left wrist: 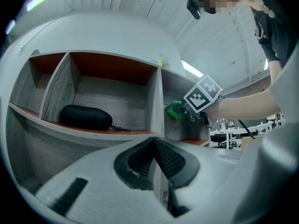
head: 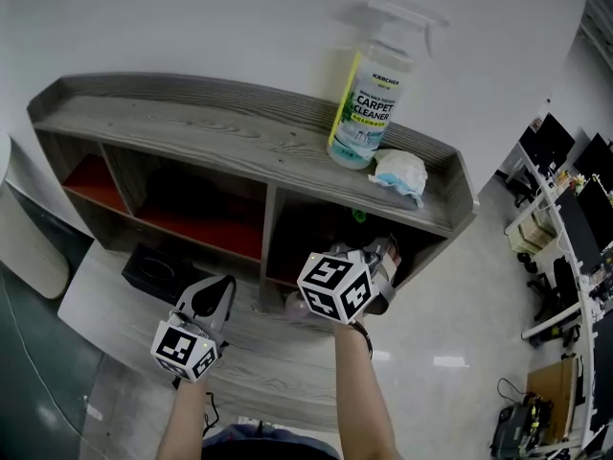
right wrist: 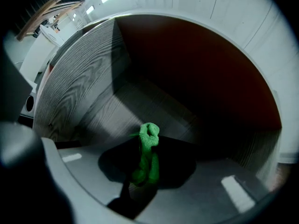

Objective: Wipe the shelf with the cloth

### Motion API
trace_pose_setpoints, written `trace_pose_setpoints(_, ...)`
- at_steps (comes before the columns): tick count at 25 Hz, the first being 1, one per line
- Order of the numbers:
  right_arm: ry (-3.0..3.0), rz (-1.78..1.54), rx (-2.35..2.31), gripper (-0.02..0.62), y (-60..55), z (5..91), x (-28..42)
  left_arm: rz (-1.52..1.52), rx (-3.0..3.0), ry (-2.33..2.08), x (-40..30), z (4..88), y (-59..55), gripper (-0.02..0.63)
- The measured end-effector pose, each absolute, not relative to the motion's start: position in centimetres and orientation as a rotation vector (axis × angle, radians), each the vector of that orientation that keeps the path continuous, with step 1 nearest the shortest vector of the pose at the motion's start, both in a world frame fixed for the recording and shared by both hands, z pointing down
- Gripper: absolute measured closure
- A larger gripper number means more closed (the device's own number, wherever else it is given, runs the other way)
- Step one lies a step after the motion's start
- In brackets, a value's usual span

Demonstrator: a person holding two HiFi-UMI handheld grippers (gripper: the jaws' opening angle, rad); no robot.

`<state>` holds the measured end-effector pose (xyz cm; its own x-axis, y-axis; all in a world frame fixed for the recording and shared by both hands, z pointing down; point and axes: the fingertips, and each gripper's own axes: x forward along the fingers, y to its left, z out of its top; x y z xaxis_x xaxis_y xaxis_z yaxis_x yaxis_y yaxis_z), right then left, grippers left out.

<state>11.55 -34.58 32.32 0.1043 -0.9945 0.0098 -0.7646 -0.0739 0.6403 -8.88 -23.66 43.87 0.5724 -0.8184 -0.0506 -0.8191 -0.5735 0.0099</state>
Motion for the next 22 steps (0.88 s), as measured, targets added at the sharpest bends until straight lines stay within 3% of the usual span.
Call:
trace_pose_setpoints(9, -1.714, -0.569, 1.977, 0.489, -34.0, 32.1, 12.9, 0.077, -2.773, 1.428, -8.8, 43.7, -23.6, 0.607)
trace_pose_setpoints(22, -1.963, -0.642, 1.732, 0.489, -34.8, 34.7, 2.5, 0.076, -2.734, 1.504, -11.5, 43.7, -22.7, 0.607)
